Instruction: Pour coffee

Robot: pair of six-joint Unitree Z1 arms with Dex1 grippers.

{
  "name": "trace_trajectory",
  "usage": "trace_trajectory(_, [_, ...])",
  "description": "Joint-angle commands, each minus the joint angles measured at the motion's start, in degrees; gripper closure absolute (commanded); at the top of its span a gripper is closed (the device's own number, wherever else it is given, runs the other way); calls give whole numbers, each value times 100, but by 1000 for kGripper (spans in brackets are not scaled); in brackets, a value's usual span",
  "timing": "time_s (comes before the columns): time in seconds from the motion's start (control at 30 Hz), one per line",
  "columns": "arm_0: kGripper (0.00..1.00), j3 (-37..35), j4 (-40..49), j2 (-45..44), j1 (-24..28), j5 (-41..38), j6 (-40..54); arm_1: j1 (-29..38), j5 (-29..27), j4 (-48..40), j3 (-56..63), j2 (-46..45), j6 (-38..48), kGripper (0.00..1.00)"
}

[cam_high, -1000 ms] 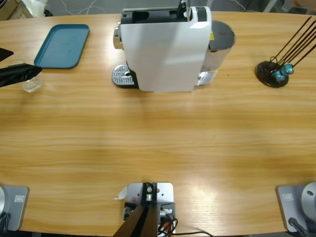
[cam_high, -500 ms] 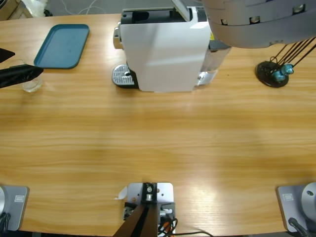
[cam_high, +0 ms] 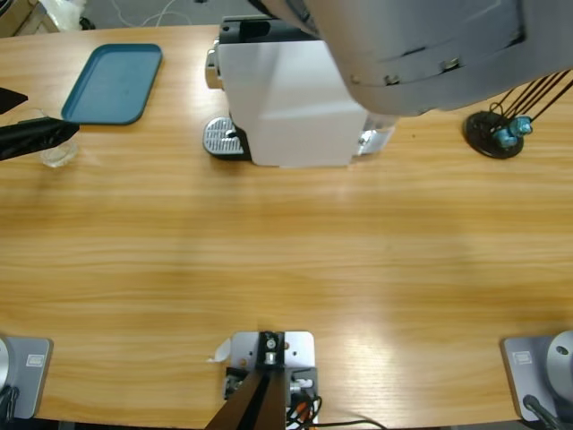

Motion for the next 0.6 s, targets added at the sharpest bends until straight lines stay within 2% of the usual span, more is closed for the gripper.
trace_trajectory(0.03, [55, 207, -32, 200, -100, -51, 65, 223, 294, 31, 372, 759, 49, 1000])
trace_trajectory(0.6, [55, 209, -14, 228, -114, -51, 56, 184, 489, -40, 353, 1072, 30, 1000])
